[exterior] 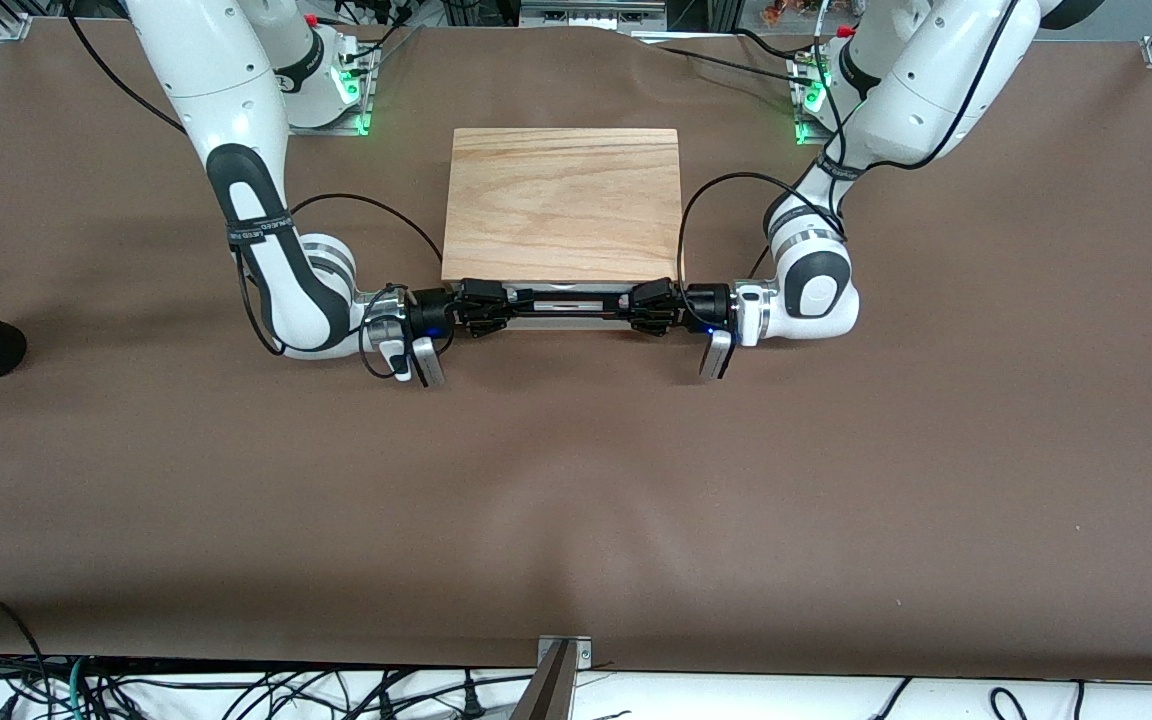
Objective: Pull top drawer with both arms simultaneously
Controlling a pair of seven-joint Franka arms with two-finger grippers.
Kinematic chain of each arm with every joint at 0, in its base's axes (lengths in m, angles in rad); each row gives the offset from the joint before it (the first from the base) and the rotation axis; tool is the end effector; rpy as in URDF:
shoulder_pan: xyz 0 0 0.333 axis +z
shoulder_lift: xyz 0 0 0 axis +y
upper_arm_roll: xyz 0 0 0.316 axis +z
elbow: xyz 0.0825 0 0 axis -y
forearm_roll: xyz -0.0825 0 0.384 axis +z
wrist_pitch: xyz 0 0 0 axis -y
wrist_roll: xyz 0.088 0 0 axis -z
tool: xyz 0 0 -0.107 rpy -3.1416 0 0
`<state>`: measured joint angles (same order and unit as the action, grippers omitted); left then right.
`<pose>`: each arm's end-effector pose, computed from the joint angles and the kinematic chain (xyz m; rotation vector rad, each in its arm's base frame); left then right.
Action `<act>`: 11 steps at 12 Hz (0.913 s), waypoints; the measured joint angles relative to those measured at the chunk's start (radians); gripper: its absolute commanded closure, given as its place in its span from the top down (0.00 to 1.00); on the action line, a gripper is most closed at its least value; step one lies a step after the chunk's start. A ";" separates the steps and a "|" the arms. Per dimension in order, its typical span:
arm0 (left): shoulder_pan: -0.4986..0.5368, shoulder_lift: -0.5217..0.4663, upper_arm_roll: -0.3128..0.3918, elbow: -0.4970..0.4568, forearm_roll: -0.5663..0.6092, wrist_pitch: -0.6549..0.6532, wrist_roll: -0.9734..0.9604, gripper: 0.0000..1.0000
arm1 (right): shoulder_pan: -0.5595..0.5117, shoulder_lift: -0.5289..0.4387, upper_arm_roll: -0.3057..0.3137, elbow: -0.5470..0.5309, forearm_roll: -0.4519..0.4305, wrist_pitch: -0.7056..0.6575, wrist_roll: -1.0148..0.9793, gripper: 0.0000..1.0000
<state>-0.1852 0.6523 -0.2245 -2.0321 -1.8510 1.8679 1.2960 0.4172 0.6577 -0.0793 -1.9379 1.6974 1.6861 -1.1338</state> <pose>0.5002 -0.2971 0.1503 1.5852 -0.0929 0.1109 0.5237 0.2869 0.1649 -1.6332 -0.2470 0.0548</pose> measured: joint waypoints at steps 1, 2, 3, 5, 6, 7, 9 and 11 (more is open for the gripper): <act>0.000 0.000 0.000 0.000 0.000 0.000 -0.002 0.00 | -0.001 -0.001 0.000 0.001 0.003 -0.001 -0.004 0.19; 0.000 0.000 0.000 0.000 0.000 0.000 -0.002 0.00 | -0.001 0.000 0.000 0.001 0.004 -0.003 -0.003 0.17; 0.001 0.000 -0.001 0.000 0.000 -0.001 -0.001 0.00 | -0.002 0.000 0.000 0.000 0.008 -0.007 0.002 0.17; 0.001 0.000 -0.001 0.000 0.000 -0.002 -0.001 0.00 | -0.003 0.002 0.000 0.000 0.012 -0.010 0.008 0.17; 0.001 0.000 -0.001 0.000 0.000 0.000 -0.001 0.00 | -0.003 0.002 0.000 0.000 0.012 -0.009 0.009 0.17; 0.002 0.000 -0.002 0.000 0.000 0.002 -0.001 0.00 | -0.003 0.003 0.000 0.000 0.012 -0.009 0.012 0.17; 0.003 0.000 -0.005 0.000 0.000 0.006 -0.003 0.00 | -0.004 0.003 0.001 0.000 0.013 -0.010 0.020 0.17; 0.003 0.000 -0.005 0.000 0.000 0.007 -0.013 0.00 | -0.006 0.005 0.003 0.000 0.015 -0.010 0.020 0.18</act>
<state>-0.1821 0.6524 -0.2296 -2.0322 -1.8510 1.8749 1.2832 0.4109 0.6626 -0.0761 -1.9380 1.7121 1.6765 -1.1133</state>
